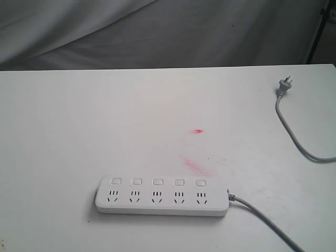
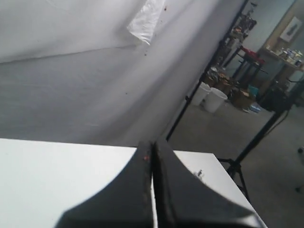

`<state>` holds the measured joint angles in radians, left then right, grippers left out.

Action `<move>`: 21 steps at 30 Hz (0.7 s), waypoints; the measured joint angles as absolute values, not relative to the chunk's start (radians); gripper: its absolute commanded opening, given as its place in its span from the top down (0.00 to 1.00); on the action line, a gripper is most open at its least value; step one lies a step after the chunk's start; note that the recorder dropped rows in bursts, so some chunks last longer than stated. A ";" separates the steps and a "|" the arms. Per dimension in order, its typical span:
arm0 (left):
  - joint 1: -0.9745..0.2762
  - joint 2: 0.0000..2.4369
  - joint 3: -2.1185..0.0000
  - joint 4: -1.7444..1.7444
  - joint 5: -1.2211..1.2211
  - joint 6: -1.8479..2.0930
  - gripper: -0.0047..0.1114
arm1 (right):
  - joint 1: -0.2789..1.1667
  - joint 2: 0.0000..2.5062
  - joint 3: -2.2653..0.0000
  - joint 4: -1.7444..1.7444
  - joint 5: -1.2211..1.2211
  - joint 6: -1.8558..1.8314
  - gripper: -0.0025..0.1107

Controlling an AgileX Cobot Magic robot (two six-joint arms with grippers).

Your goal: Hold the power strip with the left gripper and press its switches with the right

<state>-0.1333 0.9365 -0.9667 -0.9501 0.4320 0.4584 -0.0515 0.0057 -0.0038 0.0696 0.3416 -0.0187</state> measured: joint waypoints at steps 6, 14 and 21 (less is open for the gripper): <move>-0.133 0.925 -0.967 -0.857 0.379 0.458 0.96 | -0.051 0.006 -0.004 0.070 0.342 -0.019 0.98; -0.133 0.795 -0.967 -0.577 0.359 0.369 0.96 | -0.051 0.006 -0.004 0.070 0.342 -0.019 0.98; -0.133 0.701 -0.967 -0.220 0.344 0.055 0.96 | -0.051 0.006 -0.004 0.070 0.342 -0.019 0.98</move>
